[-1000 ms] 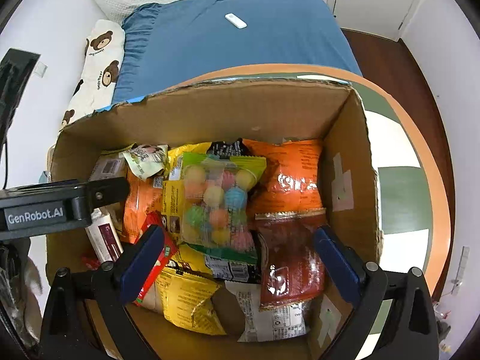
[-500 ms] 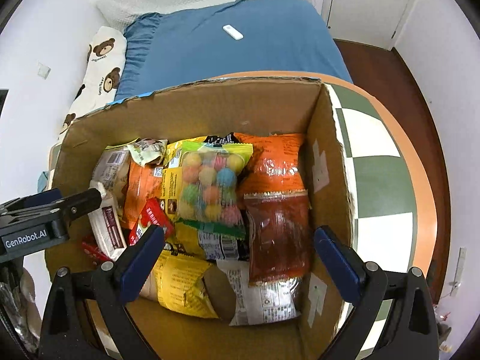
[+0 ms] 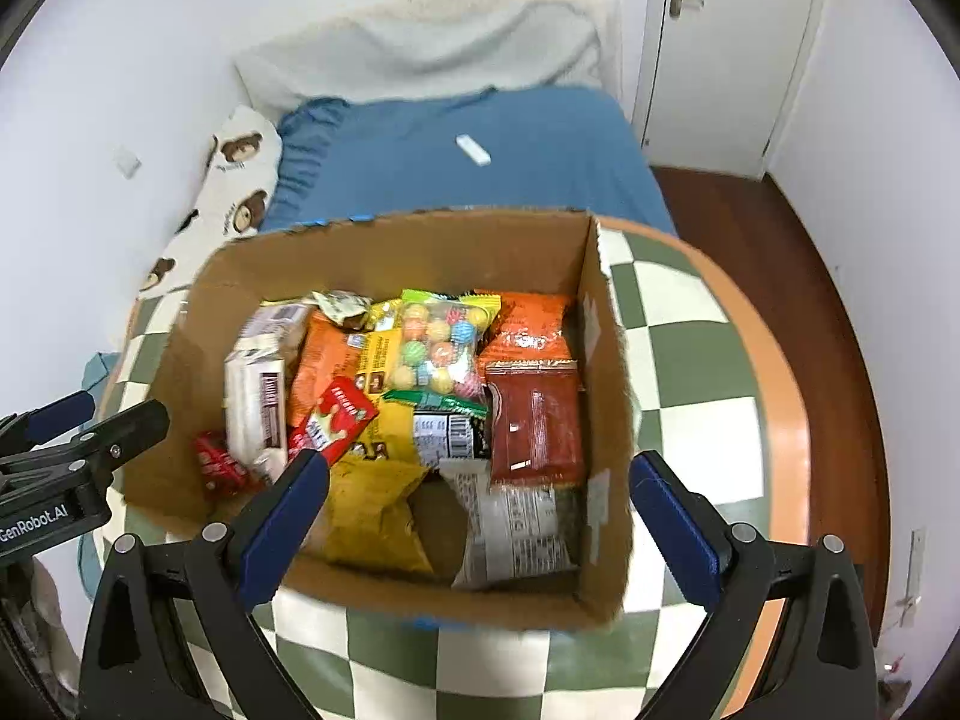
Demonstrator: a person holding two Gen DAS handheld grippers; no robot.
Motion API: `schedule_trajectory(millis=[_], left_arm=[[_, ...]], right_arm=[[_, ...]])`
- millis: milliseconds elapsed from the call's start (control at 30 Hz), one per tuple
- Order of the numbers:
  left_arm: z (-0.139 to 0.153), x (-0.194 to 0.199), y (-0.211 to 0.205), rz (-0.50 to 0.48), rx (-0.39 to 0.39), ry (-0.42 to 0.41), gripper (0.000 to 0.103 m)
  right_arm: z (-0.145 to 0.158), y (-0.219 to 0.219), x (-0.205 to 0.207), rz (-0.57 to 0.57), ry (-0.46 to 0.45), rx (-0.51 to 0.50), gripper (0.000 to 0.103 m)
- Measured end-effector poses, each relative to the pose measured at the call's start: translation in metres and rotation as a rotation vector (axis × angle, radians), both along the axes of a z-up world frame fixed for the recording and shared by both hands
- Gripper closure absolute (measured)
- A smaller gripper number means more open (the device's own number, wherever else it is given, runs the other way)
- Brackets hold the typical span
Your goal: Organize snacks
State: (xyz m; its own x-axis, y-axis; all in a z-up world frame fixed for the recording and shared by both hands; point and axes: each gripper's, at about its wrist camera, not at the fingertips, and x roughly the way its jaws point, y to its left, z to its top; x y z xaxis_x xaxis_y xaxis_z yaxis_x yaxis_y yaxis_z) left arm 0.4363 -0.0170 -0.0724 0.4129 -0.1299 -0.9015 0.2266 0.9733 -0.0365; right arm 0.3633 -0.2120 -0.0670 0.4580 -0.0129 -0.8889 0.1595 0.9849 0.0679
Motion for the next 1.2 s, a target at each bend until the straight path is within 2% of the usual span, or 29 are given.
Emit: schedule_trajectory(millis=[533,700,1100,1167,1200], left_arm=[[0.094,-0.138,0.036,0.015,-0.062,-0.266,0.008],[0.112,-0.175,0.042,-0.006,-0.041,-0.308,0.008],[0.139,-0.221,0.053,0.004,-0.038,-0.383,0.008],[0.139,-0.222,0.053,0.004,-0.045,-0.384,0.001],[0.139,-0.223,0.053,0.005,-0.046,-0.384,0.0]], right_arm=[[0.109,0.031,-0.146,0.005,-0.28,-0.056,0.001],[0.14,0.042,-0.187,0.009,-0.352,-0.077,0.0],[0.169,0.057,-0.238,0.015,-0.407,-0.052,0.0],[0.169,0.058,-0.24,0.017,-0.407,-0.048,0.0],[0.168,0.058,-0.24,0.017,-0.405,-0.048,0.0]])
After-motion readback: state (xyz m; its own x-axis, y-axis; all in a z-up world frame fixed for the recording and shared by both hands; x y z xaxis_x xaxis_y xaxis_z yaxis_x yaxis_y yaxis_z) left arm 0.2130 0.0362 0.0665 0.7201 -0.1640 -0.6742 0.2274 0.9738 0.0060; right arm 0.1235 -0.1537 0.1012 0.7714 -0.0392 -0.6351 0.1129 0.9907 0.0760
